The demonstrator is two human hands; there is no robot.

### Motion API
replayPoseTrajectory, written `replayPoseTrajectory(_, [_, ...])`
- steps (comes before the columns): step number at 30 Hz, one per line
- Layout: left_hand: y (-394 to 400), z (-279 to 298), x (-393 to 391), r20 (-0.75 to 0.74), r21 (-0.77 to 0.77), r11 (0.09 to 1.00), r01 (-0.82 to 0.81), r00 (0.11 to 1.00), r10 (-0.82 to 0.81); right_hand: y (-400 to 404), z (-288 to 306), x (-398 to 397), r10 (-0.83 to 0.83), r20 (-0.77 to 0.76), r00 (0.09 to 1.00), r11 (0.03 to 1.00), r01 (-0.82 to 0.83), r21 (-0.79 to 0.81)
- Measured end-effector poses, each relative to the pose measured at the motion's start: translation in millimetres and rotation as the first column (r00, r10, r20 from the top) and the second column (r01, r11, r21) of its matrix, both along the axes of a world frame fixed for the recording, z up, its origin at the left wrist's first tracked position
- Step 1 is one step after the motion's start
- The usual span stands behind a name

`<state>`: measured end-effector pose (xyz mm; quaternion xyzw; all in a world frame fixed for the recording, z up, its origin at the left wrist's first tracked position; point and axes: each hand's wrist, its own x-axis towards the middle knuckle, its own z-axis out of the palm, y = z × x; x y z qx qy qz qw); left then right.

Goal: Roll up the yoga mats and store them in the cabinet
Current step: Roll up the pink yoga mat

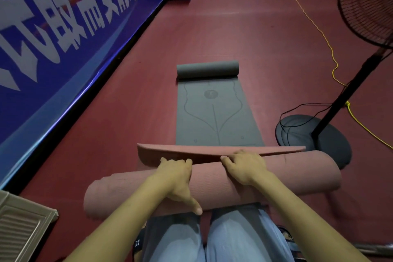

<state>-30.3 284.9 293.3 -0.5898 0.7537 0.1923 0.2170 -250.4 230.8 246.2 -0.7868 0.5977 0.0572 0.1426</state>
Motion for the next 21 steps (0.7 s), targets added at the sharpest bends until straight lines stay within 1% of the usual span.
replayPoseTrajectory(2, [-3,-4,-5,0.006,-0.013,1.0,0.01,1.0,-0.01,1,0,-3,0.005,0.021,1.0,1.0,-0.005,0.011])
replayPoseTrajectory(5, [0,-9,4,-0.101,-0.055,0.998,-0.006,0.995,0.0,4,1,-6,-0.028,0.024,0.999,0.999,0.028,0.025])
replayPoseTrajectory(6, [3,-9,6,-0.113,-0.077,0.997,-0.009,0.994,0.0,6,2,-5,-0.032,0.018,0.999,0.999,0.031,0.017])
replayPoseTrajectory(9, [7,-4,8,-0.095,-0.118,0.993,0.023,0.995,-0.035,14,7,-3,-0.031,0.033,0.999,1.0,0.031,0.002])
replayPoseTrajectory(12, [7,8,6,-0.09,-0.121,0.991,0.057,0.994,-0.068,16,20,-6,-0.024,0.022,0.999,0.997,0.023,0.067])
replayPoseTrajectory(14, [11,12,6,-0.148,-0.082,0.995,0.049,0.987,-0.061,17,26,-7,-0.015,-0.002,1.0,0.993,0.015,0.117])
replayPoseTrajectory(17, [20,14,9,-0.242,0.005,1.0,0.024,0.97,-0.022,22,30,-7,0.004,-0.033,0.999,0.989,0.001,0.149])
replayPoseTrajectory(19, [23,16,9,-0.255,0.045,0.999,0.008,0.967,0.004,23,32,-7,0.02,-0.056,0.998,0.98,-0.008,0.2])
replayPoseTrajectory(21, [21,17,8,-0.252,0.132,0.99,-0.04,0.965,0.073,20,33,-6,0.028,-0.082,0.996,0.958,-0.004,0.287])
